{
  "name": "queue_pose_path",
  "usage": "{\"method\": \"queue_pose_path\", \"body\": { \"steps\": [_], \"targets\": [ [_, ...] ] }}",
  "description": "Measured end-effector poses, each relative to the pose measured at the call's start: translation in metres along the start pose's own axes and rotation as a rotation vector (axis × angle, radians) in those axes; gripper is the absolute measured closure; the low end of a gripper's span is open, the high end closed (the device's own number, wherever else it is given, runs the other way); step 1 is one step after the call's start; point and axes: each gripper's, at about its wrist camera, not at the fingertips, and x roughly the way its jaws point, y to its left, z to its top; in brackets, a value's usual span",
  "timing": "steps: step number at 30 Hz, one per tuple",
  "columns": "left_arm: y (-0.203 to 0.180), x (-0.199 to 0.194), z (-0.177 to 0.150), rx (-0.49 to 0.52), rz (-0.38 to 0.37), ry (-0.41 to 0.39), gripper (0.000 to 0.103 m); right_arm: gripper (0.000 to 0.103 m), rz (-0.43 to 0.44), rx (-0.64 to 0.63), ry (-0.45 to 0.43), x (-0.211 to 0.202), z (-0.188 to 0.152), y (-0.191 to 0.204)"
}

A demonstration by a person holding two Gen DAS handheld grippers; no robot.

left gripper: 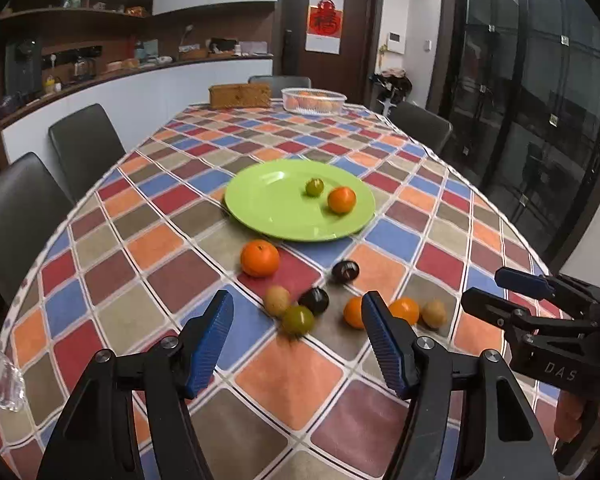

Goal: Organize fruits
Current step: 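Withdraw both open tools from the plate back toward the remaining fruits, then grasp an olive-green tomato with the left tool while the right tool grasps a brown kiwi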

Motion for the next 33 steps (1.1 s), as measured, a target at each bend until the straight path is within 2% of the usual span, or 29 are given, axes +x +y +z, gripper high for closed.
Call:
{"method": "queue_pose_path", "body": {
  "steps": [7, 13, 15, 16, 29, 33],
  "targets": [
    [-0.003, 0.018, -0.015, 0.050, -0.005, 0.029, 0.038, 0.042, -0.022, 0.005, 0.024, 0.010, -0.012, -0.005],
    [-0.002, 0.036, -0.017, 0.065, -0.009, 0.064, 0.048, 0.042, -0.028, -0.008, 0.070, 0.024, -0.019, -0.007],
    [-0.001, 0.042, -0.017, 0.062, -0.016, 0.075, 0.055, 0.042, -0.026, -0.014, 0.078, 0.028, -0.020, -0.007],
    [-0.001, 0.044, -0.017, 0.062, -0.018, 0.082, 0.056, 0.043, -0.026, -0.019, 0.083, 0.030, -0.020, -0.006],
    [-0.002, 0.071, -0.016, 0.072, -0.016, 0.144, 0.068, 0.060, 0.012, -0.010, 0.128, 0.049, -0.021, -0.008],
    [-0.002, 0.077, -0.015, 0.070, -0.017, 0.158, 0.070, 0.061, 0.015, -0.008, 0.133, 0.053, -0.020, -0.008]
  ]
}}
